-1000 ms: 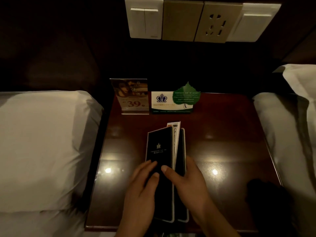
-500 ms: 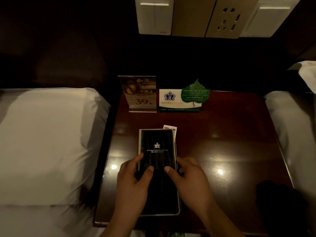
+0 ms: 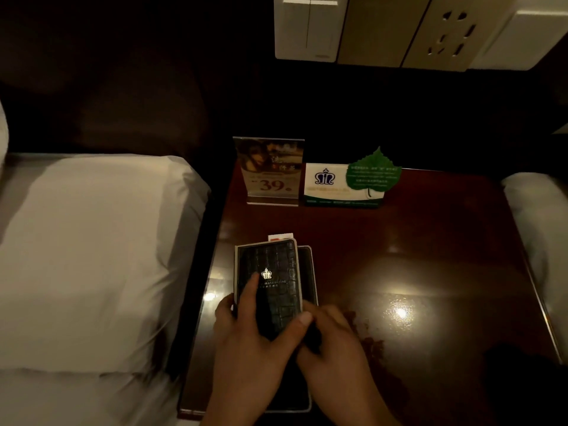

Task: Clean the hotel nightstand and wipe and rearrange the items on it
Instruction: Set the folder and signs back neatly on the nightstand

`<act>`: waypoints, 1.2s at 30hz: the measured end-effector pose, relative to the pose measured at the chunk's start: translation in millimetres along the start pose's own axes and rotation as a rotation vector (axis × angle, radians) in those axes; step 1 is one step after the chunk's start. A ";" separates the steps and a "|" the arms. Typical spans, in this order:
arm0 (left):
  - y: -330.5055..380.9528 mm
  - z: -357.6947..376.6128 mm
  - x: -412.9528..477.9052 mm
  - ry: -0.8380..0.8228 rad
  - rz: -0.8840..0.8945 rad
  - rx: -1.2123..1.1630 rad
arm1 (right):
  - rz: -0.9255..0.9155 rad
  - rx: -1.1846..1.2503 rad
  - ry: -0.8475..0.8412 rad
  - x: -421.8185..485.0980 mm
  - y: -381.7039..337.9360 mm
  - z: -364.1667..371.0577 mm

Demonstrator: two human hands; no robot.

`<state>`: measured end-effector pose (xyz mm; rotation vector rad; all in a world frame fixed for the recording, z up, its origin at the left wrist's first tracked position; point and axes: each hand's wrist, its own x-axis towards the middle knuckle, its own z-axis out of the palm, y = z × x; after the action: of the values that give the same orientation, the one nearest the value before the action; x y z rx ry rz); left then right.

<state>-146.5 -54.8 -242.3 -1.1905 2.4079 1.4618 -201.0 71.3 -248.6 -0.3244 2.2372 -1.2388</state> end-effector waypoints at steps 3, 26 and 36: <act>13.5 1.2 7.5 -0.008 -0.007 0.171 | 0.050 0.105 -0.053 -1.6 7.0 -3.2; -22.1 -2.1 13.6 0.021 0.148 -0.058 | 0.199 0.199 0.194 36.9 23.4 -7.7; -37.3 -11.7 2.3 -0.009 0.157 -0.234 | 0.127 0.067 0.087 10.6 7.6 19.6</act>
<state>-120.2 -74.3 -263.8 -1.0503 2.4264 1.8339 -198.0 56.9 -266.9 -0.1027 2.2449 -1.2790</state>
